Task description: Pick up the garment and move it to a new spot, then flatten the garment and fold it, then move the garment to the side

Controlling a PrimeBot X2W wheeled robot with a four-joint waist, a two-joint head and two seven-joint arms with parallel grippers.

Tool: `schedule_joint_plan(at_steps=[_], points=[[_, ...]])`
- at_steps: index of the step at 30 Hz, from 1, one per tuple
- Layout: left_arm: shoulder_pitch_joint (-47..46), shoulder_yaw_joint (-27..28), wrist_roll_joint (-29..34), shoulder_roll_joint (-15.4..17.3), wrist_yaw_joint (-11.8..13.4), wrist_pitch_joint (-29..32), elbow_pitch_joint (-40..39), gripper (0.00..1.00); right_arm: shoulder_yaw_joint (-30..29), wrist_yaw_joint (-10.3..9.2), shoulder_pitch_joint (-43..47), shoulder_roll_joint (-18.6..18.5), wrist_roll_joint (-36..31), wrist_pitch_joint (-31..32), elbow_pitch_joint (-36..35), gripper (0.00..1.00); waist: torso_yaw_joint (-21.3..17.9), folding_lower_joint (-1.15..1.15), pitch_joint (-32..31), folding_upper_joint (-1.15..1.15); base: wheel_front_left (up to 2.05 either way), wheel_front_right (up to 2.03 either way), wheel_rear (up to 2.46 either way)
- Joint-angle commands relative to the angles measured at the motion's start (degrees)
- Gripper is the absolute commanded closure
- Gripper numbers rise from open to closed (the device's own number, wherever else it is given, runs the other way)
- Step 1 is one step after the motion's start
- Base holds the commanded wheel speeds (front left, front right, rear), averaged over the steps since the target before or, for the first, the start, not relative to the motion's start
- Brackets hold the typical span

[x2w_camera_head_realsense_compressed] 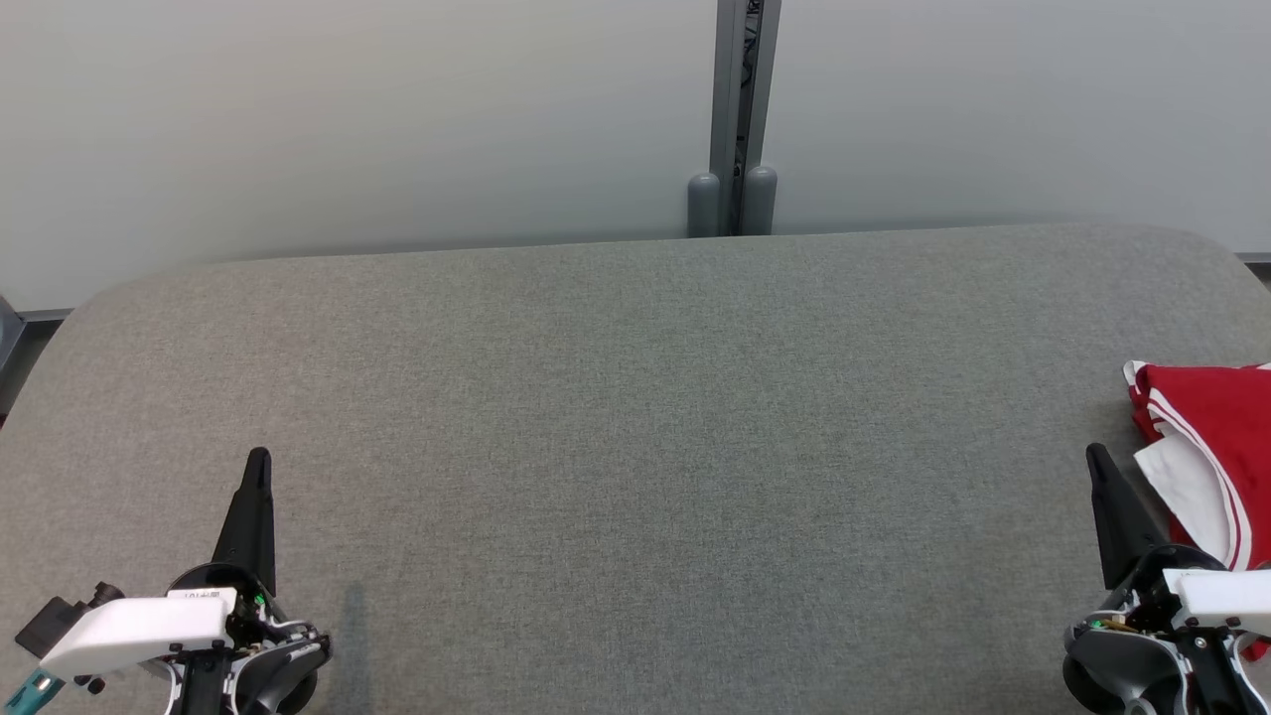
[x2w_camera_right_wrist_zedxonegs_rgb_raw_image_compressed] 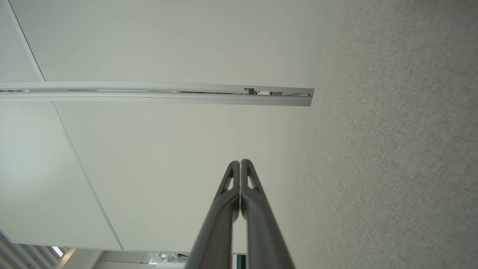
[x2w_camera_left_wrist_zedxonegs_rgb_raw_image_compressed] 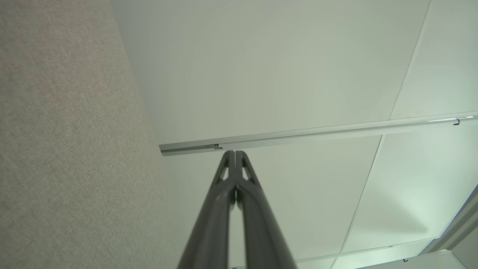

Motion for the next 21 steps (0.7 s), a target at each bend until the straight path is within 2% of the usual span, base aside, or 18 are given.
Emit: schedule_joint_plan(at_steps=[1,21], points=[[-0.68,0.24,-0.07,0.28,-0.16,0.19,-0.15,1.0,-0.08,0.02,0.5,-0.52,0.14,0.2,-0.23,1.0,0.0,0.0,0.0,0.0,0.0,0.0,0.0],[-0.68,0.24,-0.09,0.28,-0.16,0.19,-0.16,1.0,-0.08,0.02,0.5,-0.53,0.14,0.19,-0.23,1.0,0.0,0.0,0.0,0.0,0.0,0.0,0.0]])
